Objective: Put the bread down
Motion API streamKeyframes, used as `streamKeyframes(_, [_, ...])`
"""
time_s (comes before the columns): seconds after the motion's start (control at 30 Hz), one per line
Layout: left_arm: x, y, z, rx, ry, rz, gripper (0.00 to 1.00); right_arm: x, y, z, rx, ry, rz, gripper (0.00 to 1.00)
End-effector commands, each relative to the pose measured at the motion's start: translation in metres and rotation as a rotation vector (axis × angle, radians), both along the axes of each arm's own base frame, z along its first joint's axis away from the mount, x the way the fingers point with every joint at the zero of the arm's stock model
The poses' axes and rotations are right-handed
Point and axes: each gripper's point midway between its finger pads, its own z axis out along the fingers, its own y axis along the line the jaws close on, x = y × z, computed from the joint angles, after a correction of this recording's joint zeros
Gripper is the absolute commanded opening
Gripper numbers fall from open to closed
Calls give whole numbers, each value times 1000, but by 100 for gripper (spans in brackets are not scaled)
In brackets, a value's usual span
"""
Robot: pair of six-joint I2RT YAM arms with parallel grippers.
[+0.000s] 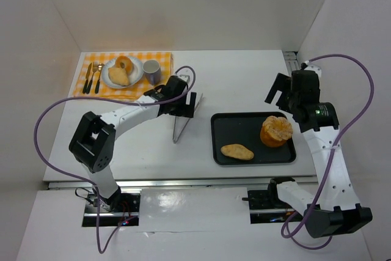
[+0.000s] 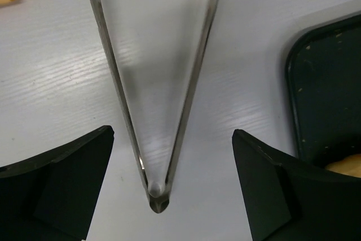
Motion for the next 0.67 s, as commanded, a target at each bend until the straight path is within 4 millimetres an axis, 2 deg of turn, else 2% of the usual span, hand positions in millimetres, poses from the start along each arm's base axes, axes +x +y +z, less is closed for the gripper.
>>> streamKeyframes(0.0, [19, -14, 62, -57, -114, -24, 100, 7, -1, 4, -3, -16, -2, 100])
streamKeyframes(0.1, [22, -8, 104, -75, -181, -23, 100, 9, 0, 1, -4, -4, -2, 100])
streamKeyframes(0.17, [23, -1, 132, -85, -225, -25, 100, 11, 0, -12, -7, 42, -2, 100])
streamKeyframes(0.2, [19, 2, 152, -109, -263, -24, 100, 11, 0, -12, -7, 42, -2, 100])
streamKeyframes(0.23, [23, 12, 166, -117, -297, -6, 100, 11, 2, -20, 0, 65, 9, 100])
streamKeyframes(0.3, [21, 23, 185, -144, -334, 10, 100, 11, 2, -20, 0, 65, 9, 100])
streamKeyframes(0.33, [19, 34, 203, -168, -369, 26, 100, 11, 2, -24, 7, 74, 2, 100])
streamKeyframes(0.4, [18, 48, 215, -188, -392, 57, 100, 10, 0, -27, -2, 83, -7, 100])
streamKeyframes(0.47, [15, 69, 217, -196, -398, 101, 100, 10, 0, -27, -2, 83, -7, 100])
streamKeyframes(0.57, [16, 93, 218, -212, -400, 161, 100, 10, 0, -27, -2, 83, -7, 100])
streamKeyframes(0.6, [17, 97, 212, -212, -386, 166, 100, 11, 0, -30, -1, 81, -7, 100])
streamKeyframes(0.63, [18, 107, 216, -225, -392, 191, 100, 11, 0, -30, -1, 81, -7, 100])
